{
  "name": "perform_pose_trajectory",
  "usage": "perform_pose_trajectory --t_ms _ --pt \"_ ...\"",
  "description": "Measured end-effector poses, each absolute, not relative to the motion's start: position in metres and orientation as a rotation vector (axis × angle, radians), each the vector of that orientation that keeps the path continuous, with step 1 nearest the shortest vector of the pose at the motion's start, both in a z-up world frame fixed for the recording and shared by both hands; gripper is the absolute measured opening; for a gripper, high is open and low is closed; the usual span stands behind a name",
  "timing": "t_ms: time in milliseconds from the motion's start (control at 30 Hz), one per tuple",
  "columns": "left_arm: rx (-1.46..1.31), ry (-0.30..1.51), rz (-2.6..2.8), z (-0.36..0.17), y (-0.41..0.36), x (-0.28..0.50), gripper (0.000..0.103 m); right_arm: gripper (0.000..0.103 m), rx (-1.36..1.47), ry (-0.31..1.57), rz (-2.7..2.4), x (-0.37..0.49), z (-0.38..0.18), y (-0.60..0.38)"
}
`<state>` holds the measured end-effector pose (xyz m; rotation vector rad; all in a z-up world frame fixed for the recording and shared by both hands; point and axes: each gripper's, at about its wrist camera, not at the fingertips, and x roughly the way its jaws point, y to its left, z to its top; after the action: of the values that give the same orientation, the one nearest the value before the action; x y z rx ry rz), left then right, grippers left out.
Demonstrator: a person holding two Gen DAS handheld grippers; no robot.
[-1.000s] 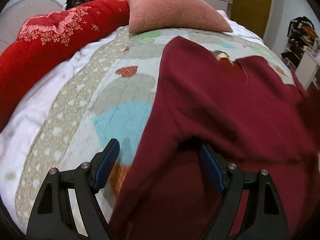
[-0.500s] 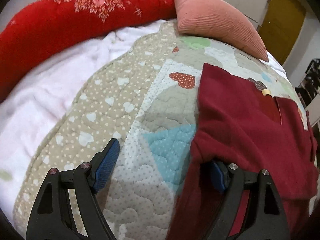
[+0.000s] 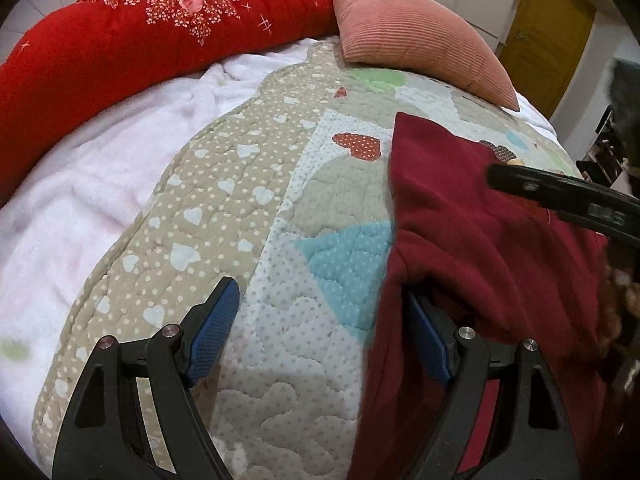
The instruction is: Fold small clothes
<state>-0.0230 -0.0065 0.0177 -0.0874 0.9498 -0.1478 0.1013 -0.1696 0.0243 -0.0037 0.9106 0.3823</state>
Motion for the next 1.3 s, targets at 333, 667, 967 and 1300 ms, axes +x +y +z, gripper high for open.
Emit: perform_pose_trajectory --t_ms 333,667,967,1300 --pt "-0.109 0.924 -0.16 0.015 -0.003 -0.028 0.082 0.005 0.002 0.95 0.448 0.136 0.004 -0.146" --pt "-0.137 0.909 -0.157 0.015 0.002 -0.03 0.082 0.0 0.037 0.87 0.428 0.178 0.023 -0.102" --pt "-0.12 0.906 -0.146 0.015 0.0 -0.031 0.082 0.069 -0.077 0.872 0.418 0.134 0.03 -0.128" --pt "-0.147 0.908 -0.157 0.012 0.002 -0.03 0.082 0.005 -0.057 0.943 0.473 0.14 -0.005 -0.152"
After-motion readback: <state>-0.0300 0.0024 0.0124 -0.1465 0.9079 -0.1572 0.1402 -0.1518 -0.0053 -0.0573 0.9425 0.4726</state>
